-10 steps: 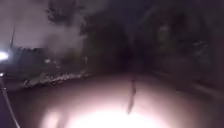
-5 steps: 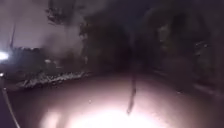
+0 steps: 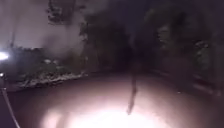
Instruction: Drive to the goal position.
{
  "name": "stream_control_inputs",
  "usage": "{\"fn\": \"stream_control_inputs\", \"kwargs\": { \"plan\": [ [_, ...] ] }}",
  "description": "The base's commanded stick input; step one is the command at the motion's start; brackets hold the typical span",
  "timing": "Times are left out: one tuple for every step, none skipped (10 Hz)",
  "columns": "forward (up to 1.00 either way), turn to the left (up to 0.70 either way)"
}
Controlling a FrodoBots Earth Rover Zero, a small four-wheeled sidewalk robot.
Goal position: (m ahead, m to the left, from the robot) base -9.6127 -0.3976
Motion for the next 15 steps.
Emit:
{"fn": "stream_control_inputs", "kwargs": {
  "plan": [
    [0.00, 0.50],
    [0.00, 0.50],
    [0.00, 0.50],
    [0.00, 0.50],
    [0.00, 0.50],
    [0.00, 0.50],
    [0.00, 0.50],
    [0.00, 0.50],
    [0.00, 0.50],
    [0.00, 0.50],
    [0.00, 0.50],
    [0.00, 0.50],
    [0.00, 0.50],
    [0.00, 0.50],
    [0.00, 0.50]
  ]
}}
